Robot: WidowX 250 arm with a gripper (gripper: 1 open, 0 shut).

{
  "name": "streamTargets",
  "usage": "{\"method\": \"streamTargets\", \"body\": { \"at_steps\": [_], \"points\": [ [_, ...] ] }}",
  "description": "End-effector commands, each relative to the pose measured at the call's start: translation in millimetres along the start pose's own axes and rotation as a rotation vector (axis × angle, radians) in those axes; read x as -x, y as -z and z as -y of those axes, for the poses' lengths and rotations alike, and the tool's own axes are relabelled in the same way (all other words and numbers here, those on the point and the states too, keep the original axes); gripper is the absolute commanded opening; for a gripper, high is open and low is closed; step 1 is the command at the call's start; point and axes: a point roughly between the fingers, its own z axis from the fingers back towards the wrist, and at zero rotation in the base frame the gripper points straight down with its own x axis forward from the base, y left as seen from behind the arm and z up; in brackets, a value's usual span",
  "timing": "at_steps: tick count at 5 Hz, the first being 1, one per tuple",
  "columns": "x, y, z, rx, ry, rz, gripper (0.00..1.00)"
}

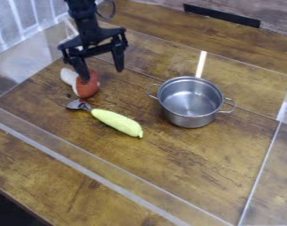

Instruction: Put the mushroom in the silver pot

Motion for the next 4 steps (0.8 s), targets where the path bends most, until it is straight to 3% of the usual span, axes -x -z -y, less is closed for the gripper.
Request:
{"method": "streamTargets", "body": {
  "at_steps": [1,4],
  "points": [
    [-5.9,-2.9,-6,-0.001,-0.019,0.038,1.0],
    [-6.5,25.4,-15,-0.041,-0.052,0.036,1.0]
  ]
}}
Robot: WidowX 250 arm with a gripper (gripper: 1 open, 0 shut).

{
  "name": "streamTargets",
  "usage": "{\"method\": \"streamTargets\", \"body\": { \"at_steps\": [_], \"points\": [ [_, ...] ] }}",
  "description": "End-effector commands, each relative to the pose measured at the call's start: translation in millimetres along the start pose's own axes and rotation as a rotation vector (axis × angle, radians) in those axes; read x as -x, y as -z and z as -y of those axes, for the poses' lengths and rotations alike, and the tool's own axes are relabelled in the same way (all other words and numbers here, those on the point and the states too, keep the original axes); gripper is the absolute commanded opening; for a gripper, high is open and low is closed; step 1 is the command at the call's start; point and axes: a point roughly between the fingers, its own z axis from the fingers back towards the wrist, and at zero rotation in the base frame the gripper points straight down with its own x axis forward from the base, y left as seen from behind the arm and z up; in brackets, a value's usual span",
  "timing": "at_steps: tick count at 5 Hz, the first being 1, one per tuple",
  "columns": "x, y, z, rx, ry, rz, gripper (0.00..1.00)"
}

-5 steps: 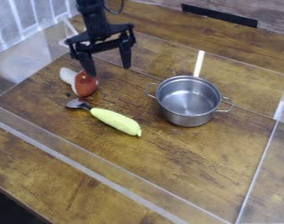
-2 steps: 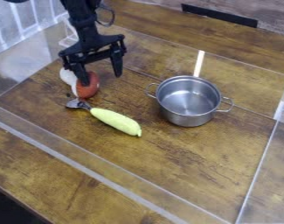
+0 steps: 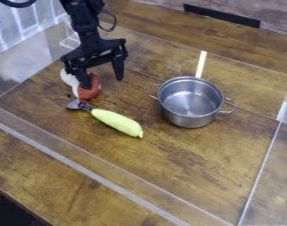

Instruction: Put the mushroom in the silver pot

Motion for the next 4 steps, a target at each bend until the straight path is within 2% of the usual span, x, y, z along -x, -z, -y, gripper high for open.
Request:
{"method": "streamTargets", "body": {
  "at_steps": [1,2,4],
  "points": [
    [-2.1,8.3,-9,-0.021,-0.01,0.006,0.0],
    [-2.6,9.8,-9,-0.023,-0.013,0.006,0.0],
    [-5.9,-30.0,5,0.027,-0.031,0.015,0.0]
  ]
}}
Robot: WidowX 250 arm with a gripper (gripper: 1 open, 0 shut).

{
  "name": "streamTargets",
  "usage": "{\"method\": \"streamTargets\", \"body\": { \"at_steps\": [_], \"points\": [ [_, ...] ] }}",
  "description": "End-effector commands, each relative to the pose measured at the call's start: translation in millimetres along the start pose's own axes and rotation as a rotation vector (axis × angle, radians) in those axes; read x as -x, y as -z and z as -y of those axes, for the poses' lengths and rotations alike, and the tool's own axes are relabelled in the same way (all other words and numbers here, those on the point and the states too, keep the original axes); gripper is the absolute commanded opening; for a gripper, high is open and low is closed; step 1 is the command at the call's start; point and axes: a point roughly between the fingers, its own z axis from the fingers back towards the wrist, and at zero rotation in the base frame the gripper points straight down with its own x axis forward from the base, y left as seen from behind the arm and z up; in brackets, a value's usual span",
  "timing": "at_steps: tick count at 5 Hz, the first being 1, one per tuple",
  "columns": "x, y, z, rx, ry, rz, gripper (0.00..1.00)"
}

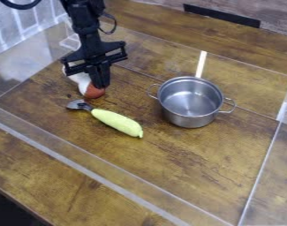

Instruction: Put the mushroom in the silver pot

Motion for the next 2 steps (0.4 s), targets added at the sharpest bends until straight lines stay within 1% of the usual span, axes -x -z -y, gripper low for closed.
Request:
{"method": "streamTargets", "body": {
  "at_steps": [1,2],
  "points": [
    [-8.1,-47.5,11,0.062,-0.006,0.063,0.0],
    [-7.8,-69.8,19,0.088,-0.021,0.063,0.0]
  ]
}}
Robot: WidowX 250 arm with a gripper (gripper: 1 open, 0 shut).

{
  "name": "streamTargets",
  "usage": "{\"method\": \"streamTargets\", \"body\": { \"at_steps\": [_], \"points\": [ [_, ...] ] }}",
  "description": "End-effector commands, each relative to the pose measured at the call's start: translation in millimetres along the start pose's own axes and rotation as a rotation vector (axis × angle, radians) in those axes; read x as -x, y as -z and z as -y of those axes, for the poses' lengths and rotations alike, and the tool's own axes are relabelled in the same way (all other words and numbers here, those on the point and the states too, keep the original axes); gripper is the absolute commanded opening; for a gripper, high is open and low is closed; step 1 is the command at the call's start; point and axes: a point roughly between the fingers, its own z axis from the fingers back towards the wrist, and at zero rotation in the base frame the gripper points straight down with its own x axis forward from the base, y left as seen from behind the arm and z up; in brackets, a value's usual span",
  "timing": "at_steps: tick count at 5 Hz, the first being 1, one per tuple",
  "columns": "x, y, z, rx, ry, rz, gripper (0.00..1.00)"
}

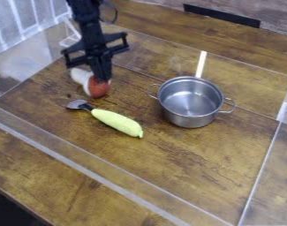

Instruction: Put the mushroom in the silver pot

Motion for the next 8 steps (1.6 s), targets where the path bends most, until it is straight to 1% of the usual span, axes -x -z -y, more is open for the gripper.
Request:
{"method": "streamTargets", "body": {
  "at_steps": [1,3,4,5,6,7,8],
  "points": [
    [-8.9,-61.3,20,0.088,-0.017,0.085,0.0],
    [20.6,-92.4,55,0.094,0.029,0.097,0.0],
    [45.2,-96.8,77,0.093,0.062,0.075,0.0],
    [70.6,-96.5,97,0.093,0.096,0.046,0.0],
    [94.3,-89.4,114,0.085,0.13,0.015,0.0],
    [115.9,-83.1,124,0.074,0.152,-0.006,0.0],
    [132.8,-72.8,130,0.055,0.175,-0.025,0.0]
  ]
}}
